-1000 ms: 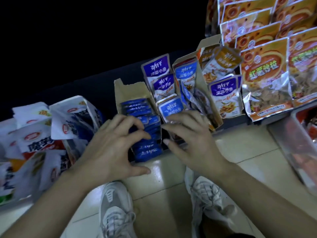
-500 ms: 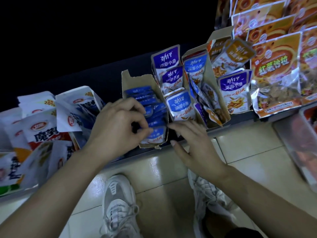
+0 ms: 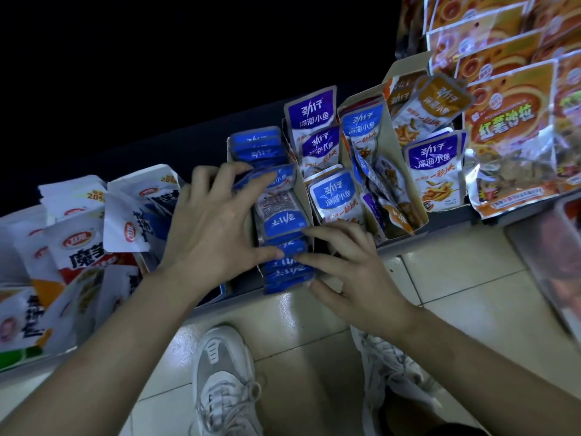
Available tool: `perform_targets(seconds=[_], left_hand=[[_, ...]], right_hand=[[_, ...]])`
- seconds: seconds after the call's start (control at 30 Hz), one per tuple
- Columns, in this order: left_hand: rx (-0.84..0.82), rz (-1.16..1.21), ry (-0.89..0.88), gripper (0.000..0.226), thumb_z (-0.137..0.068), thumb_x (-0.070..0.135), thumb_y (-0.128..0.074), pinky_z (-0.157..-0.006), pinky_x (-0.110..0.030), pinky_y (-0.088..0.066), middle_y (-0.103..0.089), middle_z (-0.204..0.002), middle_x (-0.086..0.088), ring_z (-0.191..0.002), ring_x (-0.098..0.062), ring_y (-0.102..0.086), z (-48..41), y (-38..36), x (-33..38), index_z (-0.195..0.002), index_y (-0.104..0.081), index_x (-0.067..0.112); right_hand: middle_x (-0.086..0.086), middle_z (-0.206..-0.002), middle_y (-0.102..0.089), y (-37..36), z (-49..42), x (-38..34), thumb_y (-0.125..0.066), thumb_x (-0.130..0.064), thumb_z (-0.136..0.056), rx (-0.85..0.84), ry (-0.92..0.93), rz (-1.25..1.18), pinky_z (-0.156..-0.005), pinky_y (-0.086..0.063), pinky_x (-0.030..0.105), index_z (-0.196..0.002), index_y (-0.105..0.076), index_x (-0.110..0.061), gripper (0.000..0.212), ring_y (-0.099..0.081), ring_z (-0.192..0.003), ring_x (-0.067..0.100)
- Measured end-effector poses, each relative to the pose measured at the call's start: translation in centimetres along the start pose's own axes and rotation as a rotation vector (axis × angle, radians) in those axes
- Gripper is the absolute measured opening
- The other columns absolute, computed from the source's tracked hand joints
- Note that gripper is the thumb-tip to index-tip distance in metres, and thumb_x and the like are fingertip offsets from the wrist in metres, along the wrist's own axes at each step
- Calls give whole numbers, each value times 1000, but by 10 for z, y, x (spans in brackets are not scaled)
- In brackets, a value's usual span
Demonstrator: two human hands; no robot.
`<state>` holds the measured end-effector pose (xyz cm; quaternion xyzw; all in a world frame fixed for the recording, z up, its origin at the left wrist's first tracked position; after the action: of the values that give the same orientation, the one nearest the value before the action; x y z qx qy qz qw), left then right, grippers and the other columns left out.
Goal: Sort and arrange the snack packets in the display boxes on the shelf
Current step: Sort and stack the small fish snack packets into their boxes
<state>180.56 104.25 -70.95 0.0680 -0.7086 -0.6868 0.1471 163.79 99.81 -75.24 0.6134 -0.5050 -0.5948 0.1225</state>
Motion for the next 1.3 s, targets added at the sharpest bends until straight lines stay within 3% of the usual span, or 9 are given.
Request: perform_targets(seconds=[0.17, 0.23, 0.33, 0.5, 0.6, 0.7, 0.97, 1.13, 1.3], left_hand=[[279, 97, -10, 26, -91, 23, -71, -74, -37, -44, -67, -113, 0, -102, -30, -49, -5, 19, -5, -116, -70, 19], [300, 136, 23, 17, -92, 17, -67, -70, -33, -39, -68, -106, 1, -99, -26, -49, -6, 21, -9, -109, -69, 17], [273, 215, 70, 31, -86, 20, -73, -71, -32, -37, -66, -101, -1, -101, -22, -49, -3, 20, -9, -112, -59, 13], [172, 137, -20, 75, -74, 45, -77, -94, -40, -42, -52, -133, -10, -117, -32, -42, 0, 15, -1, -139, -56, 15], [179, 160, -48, 49, -74, 45, -79, -92, -48, -44, -54, -135, -5, -119, -31, -44, 1, 15, -3, -115, -71, 20], [167, 158, -39, 33, -74, 44, -81, -89, -44, -42, -58, -128, -2, -113, -28, -47, 2, 13, -4, -97, -75, 20], [240, 172, 16, 29, -75, 49, -71, -81, -35, -37, -59, -93, 7, -91, -21, -50, 3, 18, -5, -82, -75, 21], [313, 234, -64, 28, -82, 40, -71, -81, -39, -42, -62, -96, 4, -94, -23, -51, -4, 26, 18, -100, -76, 18], [192, 191, -182, 53, -84, 44, -68, -93, -36, -34, -60, -130, 10, -117, -23, -44, -16, 12, 44, -132, -64, 23]], right_hand=[[-3, -126, -64, 3, 2, -1, -69, -36, -88, 41, 4, -1, -90, -40, 47, -108, -75, -17, 28, -51, -118, 29], [-3, -127, -63, 3, 1, -1, -68, -42, -88, 41, -6, -4, -91, -40, 47, -108, -75, -17, 33, -50, -119, 28], [0, -134, -59, 5, 1, -3, -66, -49, -89, 53, -17, -12, -93, -39, 48, -110, -74, -17, 40, -49, -121, 29], [-1, -157, -35, 4, -3, 2, -60, -58, -89, 13, -114, -10, -107, -34, 47, -140, -54, -17, 66, -36, -138, 23], [-5, -163, -22, -3, -4, 4, -55, -64, -88, -60, -163, -2, -114, -28, 48, -155, -29, -17, 86, -26, -146, 20], [-6, -165, -10, -3, -5, 6, -53, -68, -85, -105, -193, 16, -116, -18, 40, -157, -21, -23, 91, -17, -149, 19], [-5, -167, -1, 22, -15, 24, -45, -28, -78, -54, -297, 19, -119, -18, 39, -157, -21, -19, 83, -9, -150, 19], [-5, -165, -16, 32, -33, 35, -60, -26, -90, -80, -283, 250, -100, -35, 39, -159, -8, -23, 86, -29, -115, 20], [5, -131, -46, 36, -35, 45, -59, -35, -81, -93, -296, 385, -82, -42, 45, -156, -24, -20, 84, -33, -103, 27]])
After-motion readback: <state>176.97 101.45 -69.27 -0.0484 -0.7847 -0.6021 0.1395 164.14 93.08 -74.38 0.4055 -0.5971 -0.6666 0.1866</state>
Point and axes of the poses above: each hand's wrist, its own z-axis away from the middle knuckle, its own y-axis out of the back of the hand, x = y × z, the point moved 9 cm from there along -z, towards the middle knuckle
